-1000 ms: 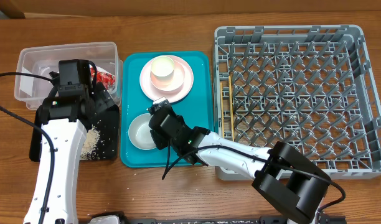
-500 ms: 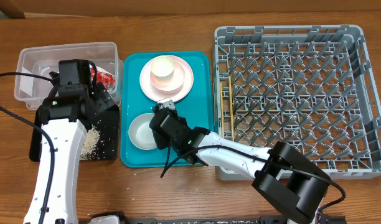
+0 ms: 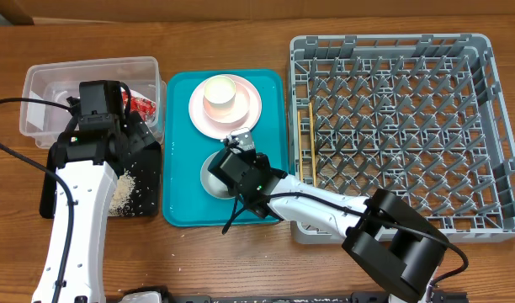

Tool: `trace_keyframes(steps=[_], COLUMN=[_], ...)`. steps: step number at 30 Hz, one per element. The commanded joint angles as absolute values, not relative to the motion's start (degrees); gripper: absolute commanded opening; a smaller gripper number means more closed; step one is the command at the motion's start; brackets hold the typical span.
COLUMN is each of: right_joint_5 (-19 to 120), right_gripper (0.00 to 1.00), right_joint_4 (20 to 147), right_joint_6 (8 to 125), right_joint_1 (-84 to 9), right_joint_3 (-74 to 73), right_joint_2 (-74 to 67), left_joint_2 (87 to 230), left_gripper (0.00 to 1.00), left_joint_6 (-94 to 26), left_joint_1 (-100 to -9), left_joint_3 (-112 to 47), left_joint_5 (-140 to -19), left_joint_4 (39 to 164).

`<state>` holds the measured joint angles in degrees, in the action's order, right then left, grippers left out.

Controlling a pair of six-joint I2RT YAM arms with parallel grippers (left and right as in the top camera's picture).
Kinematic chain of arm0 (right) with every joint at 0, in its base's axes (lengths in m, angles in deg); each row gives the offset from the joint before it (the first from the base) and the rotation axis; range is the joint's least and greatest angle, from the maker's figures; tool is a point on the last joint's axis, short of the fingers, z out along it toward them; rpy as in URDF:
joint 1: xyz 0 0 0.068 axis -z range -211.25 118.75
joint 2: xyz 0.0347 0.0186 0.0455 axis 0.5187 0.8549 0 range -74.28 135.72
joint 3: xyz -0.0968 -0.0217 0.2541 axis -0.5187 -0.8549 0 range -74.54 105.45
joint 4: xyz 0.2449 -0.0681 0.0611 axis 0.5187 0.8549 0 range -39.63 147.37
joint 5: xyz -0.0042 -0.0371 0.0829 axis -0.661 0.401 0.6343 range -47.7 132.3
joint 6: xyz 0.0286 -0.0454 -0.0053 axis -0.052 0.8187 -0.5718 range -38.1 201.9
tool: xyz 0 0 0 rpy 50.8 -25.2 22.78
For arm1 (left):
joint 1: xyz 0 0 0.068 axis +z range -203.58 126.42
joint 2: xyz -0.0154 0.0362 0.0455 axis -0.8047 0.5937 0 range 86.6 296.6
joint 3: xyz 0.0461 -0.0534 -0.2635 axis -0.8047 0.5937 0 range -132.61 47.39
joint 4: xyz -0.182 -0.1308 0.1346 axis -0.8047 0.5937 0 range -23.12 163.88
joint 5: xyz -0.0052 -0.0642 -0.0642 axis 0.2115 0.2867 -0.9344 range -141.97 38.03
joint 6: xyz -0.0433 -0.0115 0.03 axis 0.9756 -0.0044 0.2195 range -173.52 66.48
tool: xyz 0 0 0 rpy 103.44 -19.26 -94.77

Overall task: Sort waste into correct bins and load items into the dishwasher
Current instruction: 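Close the right gripper on the white bowl rim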

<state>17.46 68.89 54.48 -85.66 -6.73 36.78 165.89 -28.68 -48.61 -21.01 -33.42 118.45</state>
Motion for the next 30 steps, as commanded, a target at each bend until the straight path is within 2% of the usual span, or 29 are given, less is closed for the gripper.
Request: trace_keyframes(steps=[1,6,9,12,15,27,30], right_joint_5=[9.2,9.1,16.9,30.2,36.8,36.6,32.8], right_gripper=[0.06,0.16,0.24,0.27,0.29,0.33,0.36], right_joint_4=[69.7,69.6,69.6,68.1,66.4,67.5,67.2], right_joint_6=[54.0,54.0,54.0,54.0,54.0,59.6,59.7], right_joint_1=[-85.4,-85.5,-86.1,-86.7,-87.5,-91.2,-91.2], right_joint_3=[-6.5,-6.1,-4.6,-3.5,-3.5,-4.5,-5.8], right_joint_2=[35.8,32.6,30.0,28.4,28.2,28.9,29.9], left_joint_2=[165.3,165.3,165.3,165.3,165.3,165.3,165.3], left_gripper=[1.0,1.0,1.0,1.0,1.0,1.0,1.0], left_joint_6=[-29.3,-29.3,-29.3,-29.3,-29.3,-29.3,-29.3], left_joint_1=[-48.5,-48.5,-48.5,-48.5,-48.5,-48.5,-48.5], left_joint_3=[-21.7,-21.7,-21.7,-21.7,-21.7,-21.7,-21.7], left_joint_5=[-34.0,-34.0,-34.0,-34.0,-34.0,-34.0,-34.0], left_joint_4=[118.5,118.5,118.5,118.5,118.5,118.5,118.5])
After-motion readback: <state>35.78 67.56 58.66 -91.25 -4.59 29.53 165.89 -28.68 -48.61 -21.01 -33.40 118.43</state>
